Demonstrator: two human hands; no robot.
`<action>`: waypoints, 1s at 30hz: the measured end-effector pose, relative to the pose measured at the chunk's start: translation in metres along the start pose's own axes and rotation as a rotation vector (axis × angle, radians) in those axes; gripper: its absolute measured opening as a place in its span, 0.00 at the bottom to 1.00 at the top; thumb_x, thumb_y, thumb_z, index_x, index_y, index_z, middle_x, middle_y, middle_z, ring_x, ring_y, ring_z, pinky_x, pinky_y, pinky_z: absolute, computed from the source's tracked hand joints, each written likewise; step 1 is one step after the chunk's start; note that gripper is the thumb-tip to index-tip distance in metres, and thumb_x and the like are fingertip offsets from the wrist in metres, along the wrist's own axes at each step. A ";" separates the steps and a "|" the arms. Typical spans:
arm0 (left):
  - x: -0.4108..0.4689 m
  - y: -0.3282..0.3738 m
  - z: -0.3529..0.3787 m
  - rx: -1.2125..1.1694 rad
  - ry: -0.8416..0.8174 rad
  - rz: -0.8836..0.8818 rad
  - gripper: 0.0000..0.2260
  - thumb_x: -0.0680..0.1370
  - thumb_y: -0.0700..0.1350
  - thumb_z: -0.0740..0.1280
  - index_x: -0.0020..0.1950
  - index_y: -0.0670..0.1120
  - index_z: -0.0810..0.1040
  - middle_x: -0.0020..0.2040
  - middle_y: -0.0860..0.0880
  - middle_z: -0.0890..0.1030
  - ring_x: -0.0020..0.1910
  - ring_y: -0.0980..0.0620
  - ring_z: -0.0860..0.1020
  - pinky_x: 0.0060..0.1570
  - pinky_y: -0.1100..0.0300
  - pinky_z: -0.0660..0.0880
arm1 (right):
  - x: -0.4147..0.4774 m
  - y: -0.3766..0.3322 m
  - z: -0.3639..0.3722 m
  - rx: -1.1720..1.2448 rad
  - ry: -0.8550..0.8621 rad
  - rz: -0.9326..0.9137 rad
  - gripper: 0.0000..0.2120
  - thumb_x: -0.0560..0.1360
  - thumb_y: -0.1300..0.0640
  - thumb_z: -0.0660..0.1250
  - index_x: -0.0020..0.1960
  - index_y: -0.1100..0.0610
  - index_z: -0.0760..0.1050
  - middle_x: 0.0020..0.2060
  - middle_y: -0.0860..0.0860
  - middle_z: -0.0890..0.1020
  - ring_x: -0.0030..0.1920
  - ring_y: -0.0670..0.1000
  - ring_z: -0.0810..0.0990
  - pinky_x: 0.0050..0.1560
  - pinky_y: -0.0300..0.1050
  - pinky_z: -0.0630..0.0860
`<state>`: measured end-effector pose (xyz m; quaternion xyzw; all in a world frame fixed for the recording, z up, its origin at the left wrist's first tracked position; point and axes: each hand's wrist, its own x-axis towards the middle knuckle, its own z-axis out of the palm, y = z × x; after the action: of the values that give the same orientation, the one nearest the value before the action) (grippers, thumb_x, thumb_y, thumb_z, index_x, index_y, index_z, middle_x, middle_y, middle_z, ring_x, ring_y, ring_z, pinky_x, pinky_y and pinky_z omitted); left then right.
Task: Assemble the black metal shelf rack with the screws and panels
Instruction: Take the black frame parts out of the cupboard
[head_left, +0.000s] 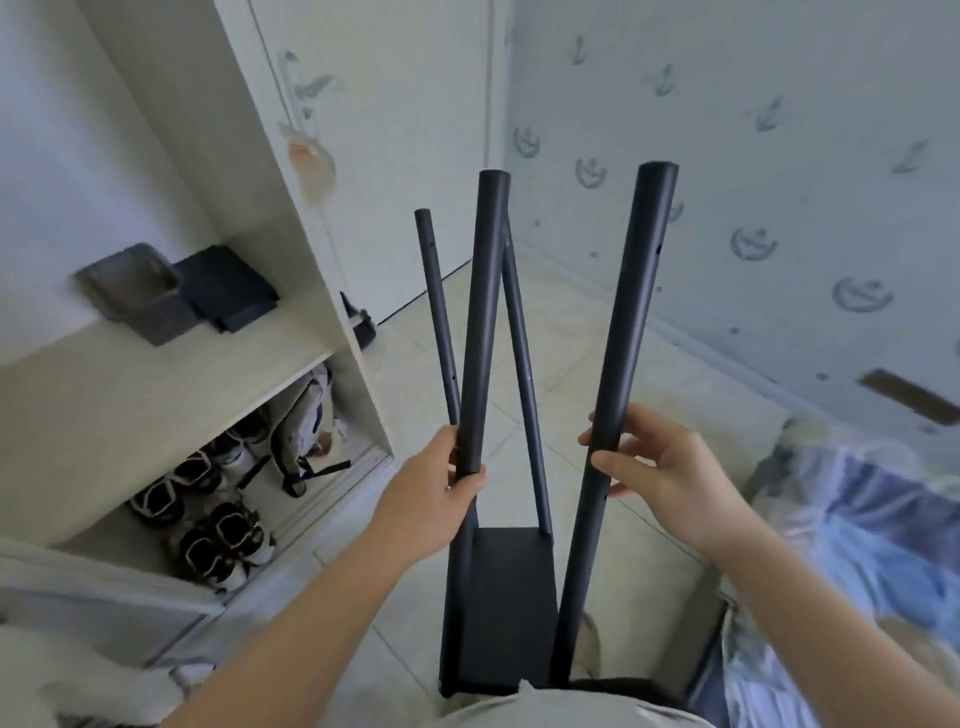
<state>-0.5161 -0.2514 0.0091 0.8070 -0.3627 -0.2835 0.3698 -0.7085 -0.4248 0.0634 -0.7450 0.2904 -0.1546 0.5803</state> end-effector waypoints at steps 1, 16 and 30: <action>0.010 0.006 0.009 0.015 -0.029 0.017 0.09 0.80 0.51 0.67 0.57 0.57 0.71 0.49 0.60 0.80 0.43 0.59 0.81 0.44 0.59 0.80 | -0.004 0.005 -0.009 0.008 0.032 0.015 0.15 0.78 0.67 0.69 0.56 0.49 0.80 0.50 0.44 0.85 0.46 0.53 0.83 0.44 0.49 0.85; 0.138 0.202 0.147 -0.103 -0.265 0.288 0.19 0.80 0.57 0.64 0.72 0.57 0.70 0.58 0.63 0.79 0.57 0.66 0.77 0.57 0.66 0.73 | 0.011 0.092 -0.137 0.105 0.303 0.172 0.13 0.75 0.64 0.75 0.54 0.50 0.78 0.44 0.44 0.84 0.40 0.50 0.86 0.37 0.44 0.83; 0.199 0.280 0.238 0.044 -0.143 0.285 0.10 0.76 0.53 0.72 0.52 0.53 0.74 0.44 0.55 0.81 0.43 0.56 0.80 0.41 0.60 0.75 | 0.047 0.156 -0.244 0.037 0.205 0.264 0.14 0.80 0.54 0.70 0.64 0.44 0.74 0.54 0.42 0.83 0.49 0.41 0.83 0.42 0.42 0.84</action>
<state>-0.6794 -0.6327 0.0619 0.7332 -0.5049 -0.2767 0.3618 -0.8502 -0.6672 -0.0226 -0.6698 0.4405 -0.1579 0.5766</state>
